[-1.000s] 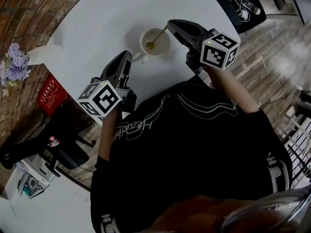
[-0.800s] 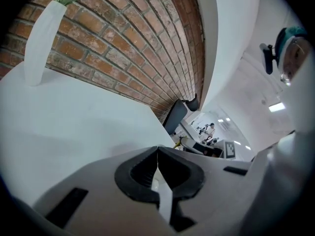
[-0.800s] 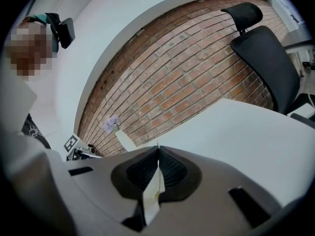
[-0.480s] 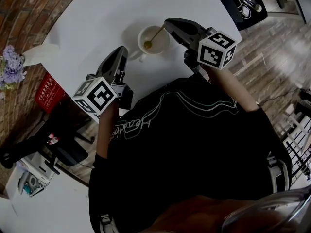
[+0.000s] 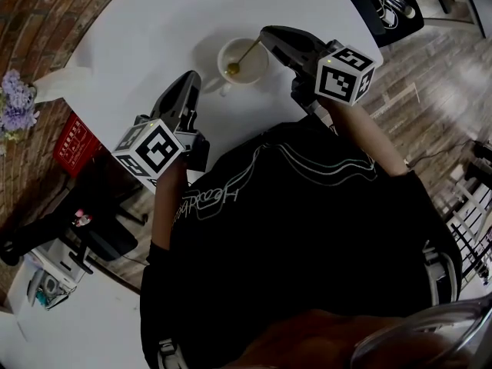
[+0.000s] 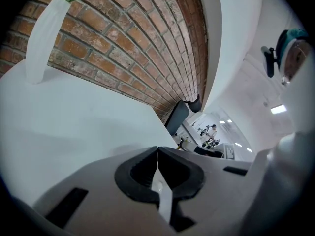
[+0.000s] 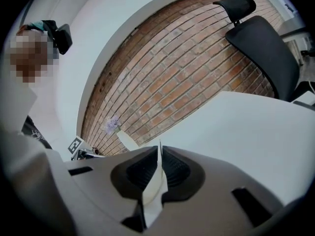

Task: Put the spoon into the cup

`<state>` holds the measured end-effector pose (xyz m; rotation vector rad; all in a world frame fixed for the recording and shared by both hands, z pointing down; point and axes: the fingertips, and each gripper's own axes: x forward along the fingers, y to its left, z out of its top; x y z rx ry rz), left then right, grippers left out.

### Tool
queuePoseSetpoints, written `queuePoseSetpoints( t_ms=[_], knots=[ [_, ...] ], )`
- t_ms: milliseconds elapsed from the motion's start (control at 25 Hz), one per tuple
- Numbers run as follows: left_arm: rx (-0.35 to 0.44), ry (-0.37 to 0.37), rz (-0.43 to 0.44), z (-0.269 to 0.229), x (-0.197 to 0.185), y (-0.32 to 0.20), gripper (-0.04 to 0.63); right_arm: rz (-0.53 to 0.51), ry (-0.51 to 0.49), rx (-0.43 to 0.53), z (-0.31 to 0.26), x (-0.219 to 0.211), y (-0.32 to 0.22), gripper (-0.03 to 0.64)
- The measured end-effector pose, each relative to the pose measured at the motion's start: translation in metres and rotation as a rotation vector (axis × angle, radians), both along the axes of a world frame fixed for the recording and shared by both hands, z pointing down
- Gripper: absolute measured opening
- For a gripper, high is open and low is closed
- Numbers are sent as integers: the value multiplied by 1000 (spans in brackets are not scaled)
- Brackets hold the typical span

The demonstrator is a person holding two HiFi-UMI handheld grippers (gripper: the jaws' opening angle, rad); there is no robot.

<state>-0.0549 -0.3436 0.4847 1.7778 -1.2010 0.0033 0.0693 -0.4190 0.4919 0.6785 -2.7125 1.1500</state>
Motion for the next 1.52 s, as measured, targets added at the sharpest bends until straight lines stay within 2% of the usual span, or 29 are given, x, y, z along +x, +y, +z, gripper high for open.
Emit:
queuePoseSetpoints(
  t_ms=[280, 440, 640, 800, 1000, 1240, 1520],
  knots=[
    [0, 3, 2, -2, 2, 6, 5, 39, -12, -2, -3, 6, -2, 12],
    [16, 0, 5, -8, -1, 12, 5, 97, -8, 14, -10, 14, -4, 73],
    [47, 7, 14, -21, -5, 27, 5, 204, 19, 61, -24, 32, 3, 74],
    [85, 12, 35, -39, -1, 38, 5, 234, -5, 70, -41, 40, 21, 63],
    [144, 15, 59, -63, -5, 55, 5, 229, -22, 116, -70, 37, 48, 34],
    [219, 17, 95, -94, -3, 81, 5, 213, -91, 176, -107, 24, 90, 14],
    [291, 16, 125, -124, -6, 103, 5, 88, -163, 231, -140, -6, 133, -3]
  ],
)
